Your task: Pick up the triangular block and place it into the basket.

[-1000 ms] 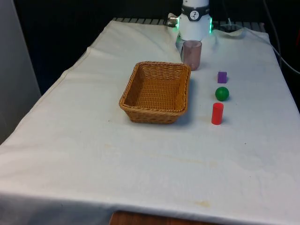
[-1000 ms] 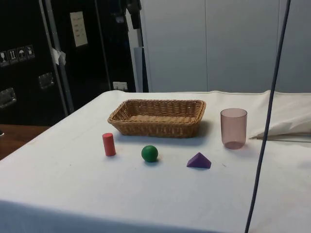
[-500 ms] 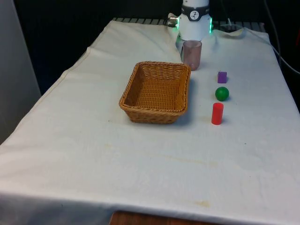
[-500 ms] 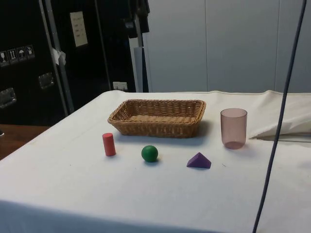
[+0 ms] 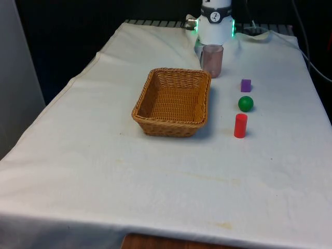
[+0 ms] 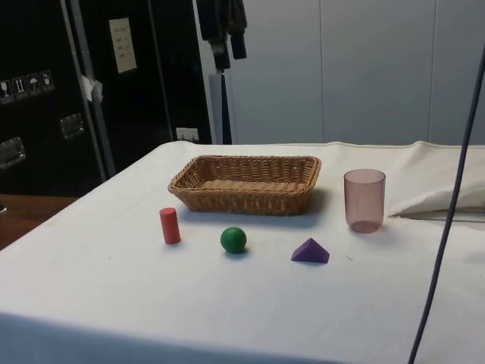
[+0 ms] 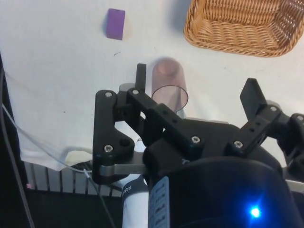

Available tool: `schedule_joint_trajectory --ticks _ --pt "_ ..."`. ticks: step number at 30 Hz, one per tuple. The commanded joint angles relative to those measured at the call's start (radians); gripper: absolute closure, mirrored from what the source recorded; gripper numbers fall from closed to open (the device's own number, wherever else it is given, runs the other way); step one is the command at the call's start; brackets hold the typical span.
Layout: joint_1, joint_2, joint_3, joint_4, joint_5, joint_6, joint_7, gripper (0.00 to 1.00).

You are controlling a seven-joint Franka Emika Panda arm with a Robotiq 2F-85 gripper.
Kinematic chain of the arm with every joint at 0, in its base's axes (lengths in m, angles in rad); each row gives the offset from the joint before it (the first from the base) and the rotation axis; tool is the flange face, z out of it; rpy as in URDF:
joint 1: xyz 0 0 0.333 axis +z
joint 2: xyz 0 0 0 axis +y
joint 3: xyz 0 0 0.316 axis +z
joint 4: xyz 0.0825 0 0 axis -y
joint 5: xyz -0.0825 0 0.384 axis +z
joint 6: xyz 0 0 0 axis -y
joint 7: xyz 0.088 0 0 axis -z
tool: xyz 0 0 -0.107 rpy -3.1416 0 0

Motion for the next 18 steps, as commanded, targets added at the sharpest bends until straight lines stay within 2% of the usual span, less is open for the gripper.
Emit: schedule_joint_trajectory --ticks 1,4,8,13,14,15,18 --pt "0.000 -0.016 0.004 -0.022 -0.011 0.021 0.014 0.00" --pt "0.000 -0.020 0.004 -0.030 -0.004 0.017 0.006 0.00" --pt "0.000 -0.058 0.015 -0.090 -0.016 0.055 0.028 0.00" --pt "-0.001 -0.083 0.024 -0.140 -0.019 0.085 0.041 0.00" --pt "0.000 -0.077 0.021 -0.133 -0.009 0.072 0.029 0.00" --pt "-0.001 -0.091 0.028 -0.159 -0.021 0.096 0.046 0.00" --pt "-0.001 -0.102 0.034 -0.188 -0.022 0.113 0.054 0.00"
